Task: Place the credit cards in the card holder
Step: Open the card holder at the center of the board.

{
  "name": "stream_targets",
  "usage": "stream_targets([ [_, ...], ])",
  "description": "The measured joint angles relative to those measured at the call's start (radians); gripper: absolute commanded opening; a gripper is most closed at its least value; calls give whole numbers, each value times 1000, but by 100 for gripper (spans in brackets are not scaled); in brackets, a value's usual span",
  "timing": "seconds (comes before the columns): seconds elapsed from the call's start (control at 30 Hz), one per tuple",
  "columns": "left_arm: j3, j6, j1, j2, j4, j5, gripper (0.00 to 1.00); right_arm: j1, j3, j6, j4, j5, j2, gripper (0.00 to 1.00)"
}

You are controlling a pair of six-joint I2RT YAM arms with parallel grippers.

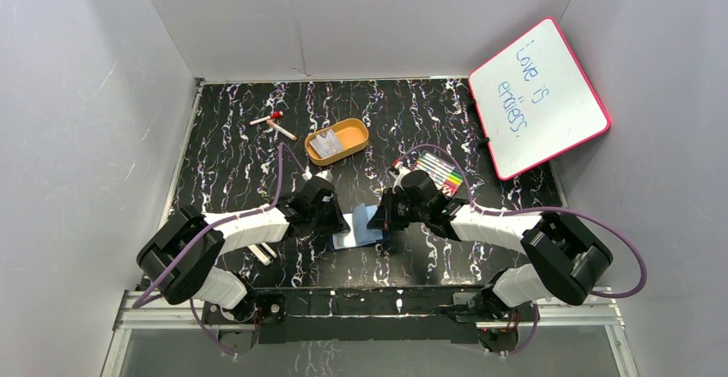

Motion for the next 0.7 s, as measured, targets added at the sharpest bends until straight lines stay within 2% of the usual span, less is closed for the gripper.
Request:
stream_targets([
  [0.3,0,0,0,0,0,0,1,-1,-11,14,48,-22,-8,12],
  [0.7,0,0,0,0,0,0,1,-1,-11,16,55,-42,-3,0],
])
